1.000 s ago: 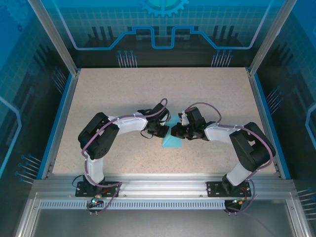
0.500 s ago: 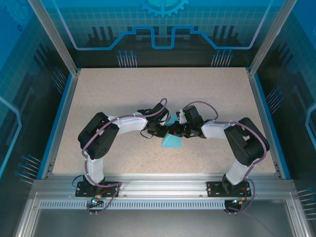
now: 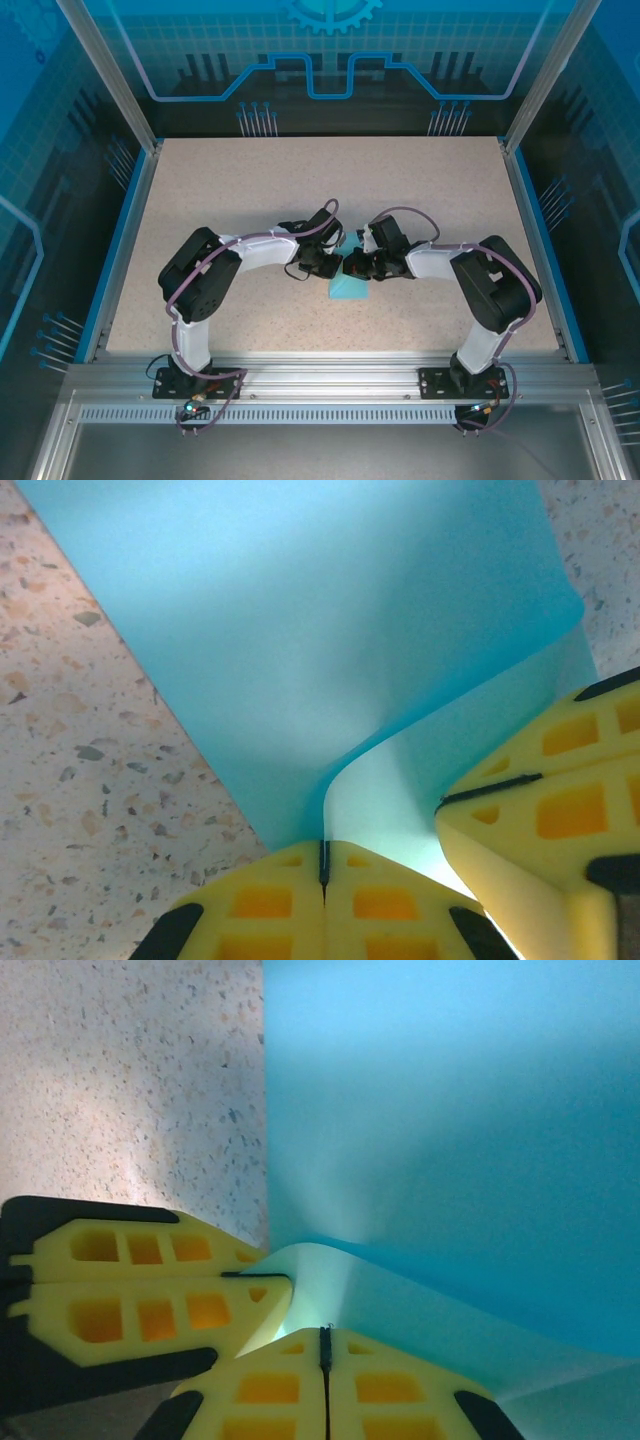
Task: Fold a paper plane with a square sheet of paper (fold left side to right side)
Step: Fold the triangle a second time at the center of the table.
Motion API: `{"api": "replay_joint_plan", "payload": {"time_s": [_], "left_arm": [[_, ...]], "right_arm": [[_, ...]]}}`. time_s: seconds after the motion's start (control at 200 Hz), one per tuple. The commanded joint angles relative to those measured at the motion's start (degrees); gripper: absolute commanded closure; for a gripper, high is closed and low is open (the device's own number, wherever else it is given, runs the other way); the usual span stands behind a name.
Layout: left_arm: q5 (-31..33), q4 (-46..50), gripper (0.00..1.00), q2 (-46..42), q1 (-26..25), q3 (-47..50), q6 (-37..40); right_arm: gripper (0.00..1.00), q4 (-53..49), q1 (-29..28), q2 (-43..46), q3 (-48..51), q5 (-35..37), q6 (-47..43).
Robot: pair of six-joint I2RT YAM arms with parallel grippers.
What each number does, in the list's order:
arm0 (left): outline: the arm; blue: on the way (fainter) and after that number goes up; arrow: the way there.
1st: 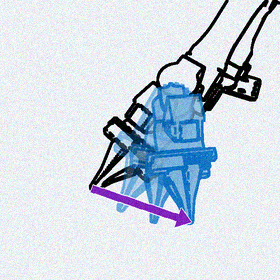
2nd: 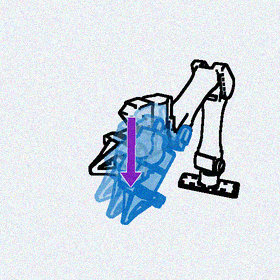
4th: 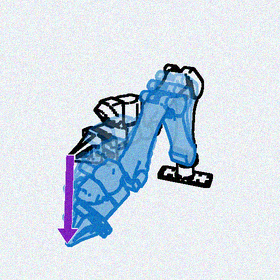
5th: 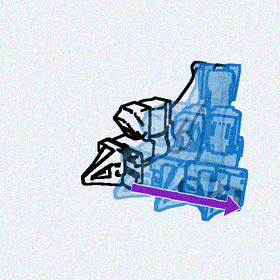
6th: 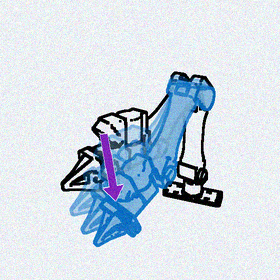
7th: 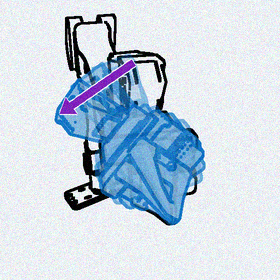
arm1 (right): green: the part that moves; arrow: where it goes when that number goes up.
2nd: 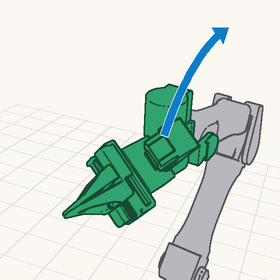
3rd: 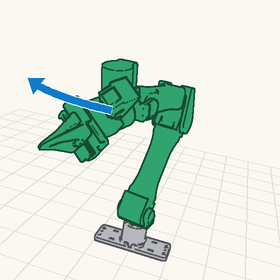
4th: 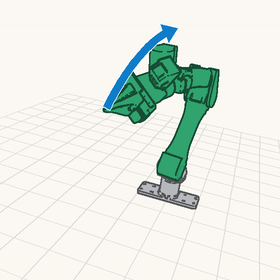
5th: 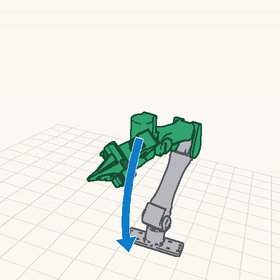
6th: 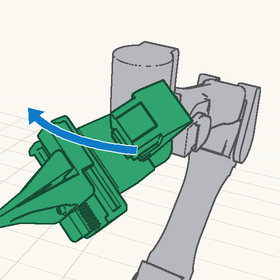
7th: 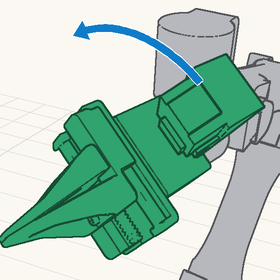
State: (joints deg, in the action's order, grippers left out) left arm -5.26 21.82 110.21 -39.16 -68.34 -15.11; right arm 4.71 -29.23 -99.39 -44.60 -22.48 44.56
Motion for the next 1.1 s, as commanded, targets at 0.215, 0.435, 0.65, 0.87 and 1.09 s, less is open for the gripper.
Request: {"api": "replay_joint_plan", "payload": {"time_s": [0.215,0.435,0.65,0.87,1.09], "left_arm": [[-1.82,1.55,1.00,2.75,0.05,-0.48,-0.36],[-1.86,1.59,1.00,2.81,0.04,-0.48,-0.38],[-1.87,1.56,1.00,2.81,-0.02,-0.45,-0.35],[-0.78,1.76,0.99,1.28,0.12,-0.18,-0.51],[-0.02,2.08,0.87,-4.84,0.88,0.55,-1.71]], "right_arm": [[0.92,-3.44,-0.32,-0.90,-0.61,2.13,-2.08],[0.92,-4.19,-0.28,-0.97,-0.26,3.15,-2.37],[0.92,-4.91,-0.29,-1.41,0.18,3.70,-2.29],[0.93,-5.67,-0.25,-1.81,1.18,4.28,-1.67],[0.93,-5.68,-0.28,-1.74,2.91,4.52,-1.49]]}}
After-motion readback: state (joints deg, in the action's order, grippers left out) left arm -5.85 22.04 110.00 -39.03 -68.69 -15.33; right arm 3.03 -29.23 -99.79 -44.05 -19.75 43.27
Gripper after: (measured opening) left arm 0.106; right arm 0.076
